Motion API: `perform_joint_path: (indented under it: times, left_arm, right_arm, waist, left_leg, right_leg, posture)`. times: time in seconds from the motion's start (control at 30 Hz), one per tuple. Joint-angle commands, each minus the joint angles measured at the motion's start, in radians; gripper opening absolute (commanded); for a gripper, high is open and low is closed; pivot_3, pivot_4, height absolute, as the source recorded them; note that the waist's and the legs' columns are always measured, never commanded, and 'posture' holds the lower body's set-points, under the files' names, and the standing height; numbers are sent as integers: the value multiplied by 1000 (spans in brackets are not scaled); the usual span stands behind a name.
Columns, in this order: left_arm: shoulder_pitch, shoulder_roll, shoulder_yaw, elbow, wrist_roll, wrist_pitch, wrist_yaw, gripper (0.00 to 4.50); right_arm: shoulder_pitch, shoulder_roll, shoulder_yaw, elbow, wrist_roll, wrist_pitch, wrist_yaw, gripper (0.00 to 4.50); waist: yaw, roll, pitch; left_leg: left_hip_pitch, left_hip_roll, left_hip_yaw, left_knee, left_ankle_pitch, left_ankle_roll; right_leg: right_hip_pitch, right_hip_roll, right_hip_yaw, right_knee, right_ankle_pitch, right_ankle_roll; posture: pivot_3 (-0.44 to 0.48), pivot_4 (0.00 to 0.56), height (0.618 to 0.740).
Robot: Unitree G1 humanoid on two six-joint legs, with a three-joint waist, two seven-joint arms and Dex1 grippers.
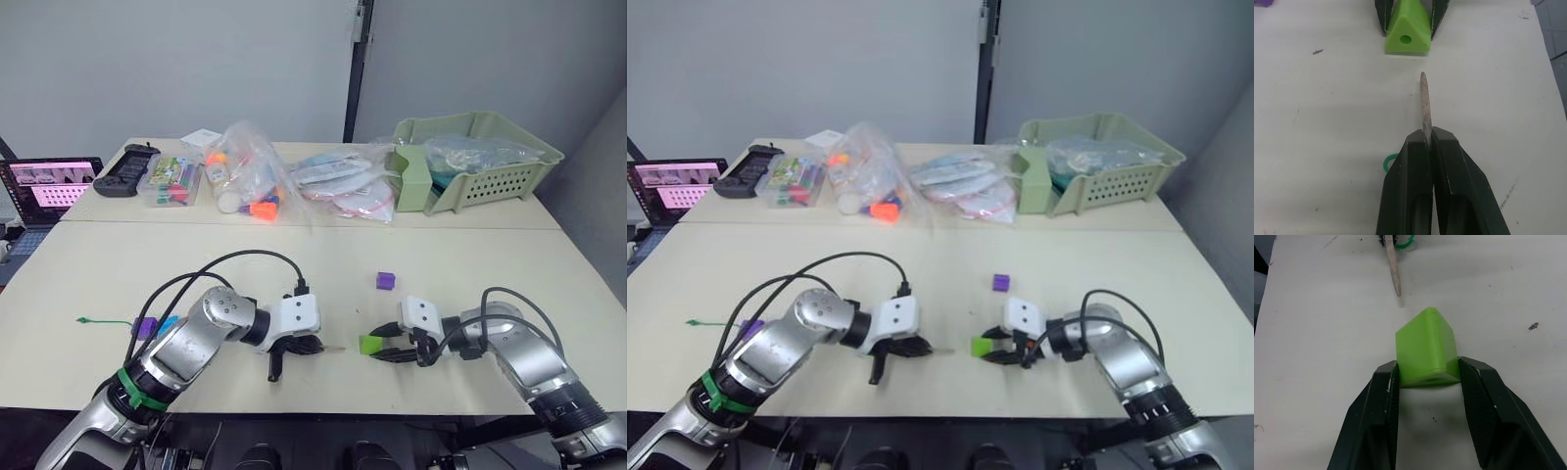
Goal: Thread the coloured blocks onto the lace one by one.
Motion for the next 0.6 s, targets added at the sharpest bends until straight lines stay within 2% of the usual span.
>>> perform_joint_path:
  times: [0.03,0.2,0.6]
  left_arm:
    - [-22,-18,-7,-29,23,20,37,0]
    - [-44,-47,-11,-31,26,39,61,0]
    - [-72,-50,-40,-29,25,69,63,0]
  right_arm:
    - [21,4,18,-55,-26,40,-21,1322]
    - [21,-4,42,-89,-70,80,-40,1322]
    - [-11,3,62,-149,-90,172,-49,1322]
  waist:
    - [-2,0,0]
    - [-3,0,0]
    - [-6,0,0]
  left_leg:
    - [0,0,0,0,0,0]
    - [0,0,0,0,0,0]
    - [1,0,0,0,0,0]
  right_leg:
    - [0,0,0,0,0,0]
    - [0,0,0,0,0,0]
    - [0,0,0,1,0,0]
  posture:
    - [0,150,740]
    - [0,150,740]
    - [0,150,740]
